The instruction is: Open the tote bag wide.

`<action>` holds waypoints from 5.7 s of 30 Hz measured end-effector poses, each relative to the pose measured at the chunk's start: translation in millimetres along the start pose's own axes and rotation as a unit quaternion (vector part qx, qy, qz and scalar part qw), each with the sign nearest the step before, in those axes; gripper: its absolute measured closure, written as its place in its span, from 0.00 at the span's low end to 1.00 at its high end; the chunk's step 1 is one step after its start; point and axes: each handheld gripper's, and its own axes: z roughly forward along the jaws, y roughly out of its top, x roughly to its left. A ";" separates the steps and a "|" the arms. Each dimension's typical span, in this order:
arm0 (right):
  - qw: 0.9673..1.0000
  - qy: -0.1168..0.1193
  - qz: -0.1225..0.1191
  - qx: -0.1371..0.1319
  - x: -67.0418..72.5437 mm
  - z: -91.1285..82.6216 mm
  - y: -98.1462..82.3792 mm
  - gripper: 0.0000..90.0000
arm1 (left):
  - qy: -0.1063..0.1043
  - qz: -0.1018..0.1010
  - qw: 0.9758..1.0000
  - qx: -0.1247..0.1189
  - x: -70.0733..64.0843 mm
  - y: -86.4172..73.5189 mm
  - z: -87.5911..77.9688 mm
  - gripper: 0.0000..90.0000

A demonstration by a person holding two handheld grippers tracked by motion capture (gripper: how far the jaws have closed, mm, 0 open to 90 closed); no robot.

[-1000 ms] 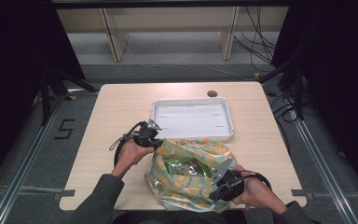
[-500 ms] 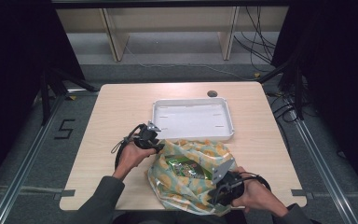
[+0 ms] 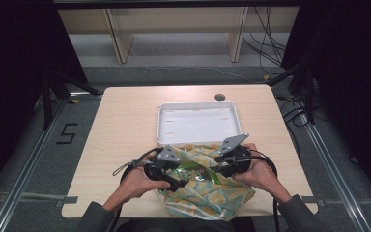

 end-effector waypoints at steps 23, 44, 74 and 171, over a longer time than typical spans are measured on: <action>0.991 -0.108 0.040 0.066 -64.3 43.0 -0.1 0.84 | -0.027 0.066 0.994 0.086 -34.3 -46.1 31.0 0.95; 0.998 0.054 -0.026 -0.015 -6.7 35.1 43.8 0.55 | 0.038 0.039 0.998 0.036 -47.3 -34.4 26.3 0.74; 0.990 0.115 0.022 0.079 -27.4 95.8 30.3 0.45 | 0.050 0.013 0.998 0.046 -44.7 -40.6 49.9 0.98; 0.985 0.067 0.053 -0.149 -53.4 -81.4 62.9 0.84 | 0.152 -0.088 0.984 -0.041 -20.4 -85.1 -78.3 0.36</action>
